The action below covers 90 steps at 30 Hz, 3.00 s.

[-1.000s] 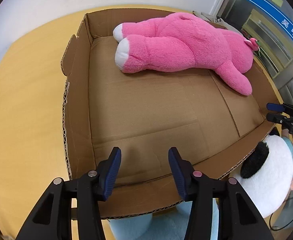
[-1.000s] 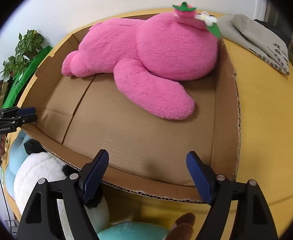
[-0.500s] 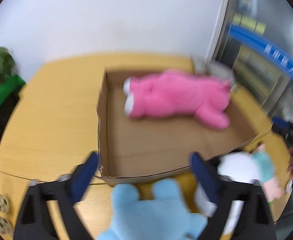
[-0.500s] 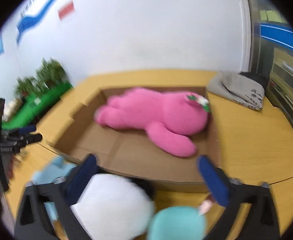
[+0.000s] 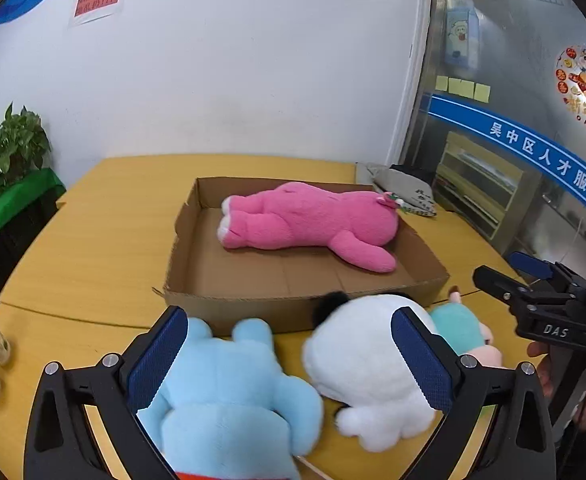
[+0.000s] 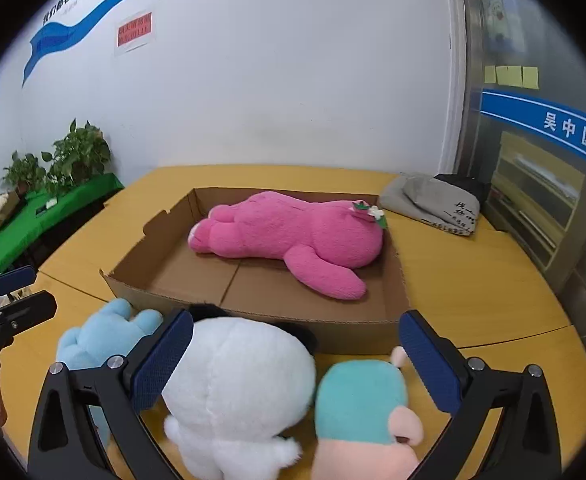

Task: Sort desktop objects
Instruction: 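Withdraw both tools and move toward the light blue bear, then grasp the light blue bear with the left gripper and lift it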

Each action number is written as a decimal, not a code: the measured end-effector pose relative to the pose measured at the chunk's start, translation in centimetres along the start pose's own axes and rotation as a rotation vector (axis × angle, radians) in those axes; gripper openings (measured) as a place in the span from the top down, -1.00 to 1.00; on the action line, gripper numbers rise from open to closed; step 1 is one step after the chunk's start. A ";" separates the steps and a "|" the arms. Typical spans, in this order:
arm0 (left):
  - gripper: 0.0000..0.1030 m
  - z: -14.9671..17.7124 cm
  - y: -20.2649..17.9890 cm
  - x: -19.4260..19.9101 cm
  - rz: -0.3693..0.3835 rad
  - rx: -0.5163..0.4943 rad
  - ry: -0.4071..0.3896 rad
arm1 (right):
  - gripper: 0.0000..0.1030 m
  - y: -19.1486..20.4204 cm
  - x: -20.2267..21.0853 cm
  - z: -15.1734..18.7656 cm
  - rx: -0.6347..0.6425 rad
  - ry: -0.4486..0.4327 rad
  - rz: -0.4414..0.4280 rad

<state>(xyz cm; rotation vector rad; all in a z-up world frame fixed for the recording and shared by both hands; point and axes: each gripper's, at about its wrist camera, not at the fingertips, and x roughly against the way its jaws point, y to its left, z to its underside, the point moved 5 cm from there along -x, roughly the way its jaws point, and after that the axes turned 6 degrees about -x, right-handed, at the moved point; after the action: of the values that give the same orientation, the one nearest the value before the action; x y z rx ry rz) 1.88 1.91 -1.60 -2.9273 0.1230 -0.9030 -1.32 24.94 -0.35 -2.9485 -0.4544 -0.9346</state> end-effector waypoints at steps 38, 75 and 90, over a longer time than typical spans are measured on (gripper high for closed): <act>-0.99 3.3 0.6 -1.6 0.150 0.059 0.089 | -0.99 1.5 0.4 1.8 -0.021 0.018 -0.002; -0.83 13.3 17.2 -8.0 0.213 0.279 0.331 | -0.61 14.9 -8.2 10.4 0.142 0.293 -0.181; 0.40 16.0 16.1 -8.9 0.249 0.219 0.399 | 0.05 16.2 -10.6 13.2 0.127 0.395 -0.239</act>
<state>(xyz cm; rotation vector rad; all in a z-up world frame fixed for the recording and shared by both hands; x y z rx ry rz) 2.70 -12.47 -21.32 -2.4313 0.3754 -1.3439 2.36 7.92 -16.06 -2.5433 -0.8174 -1.4129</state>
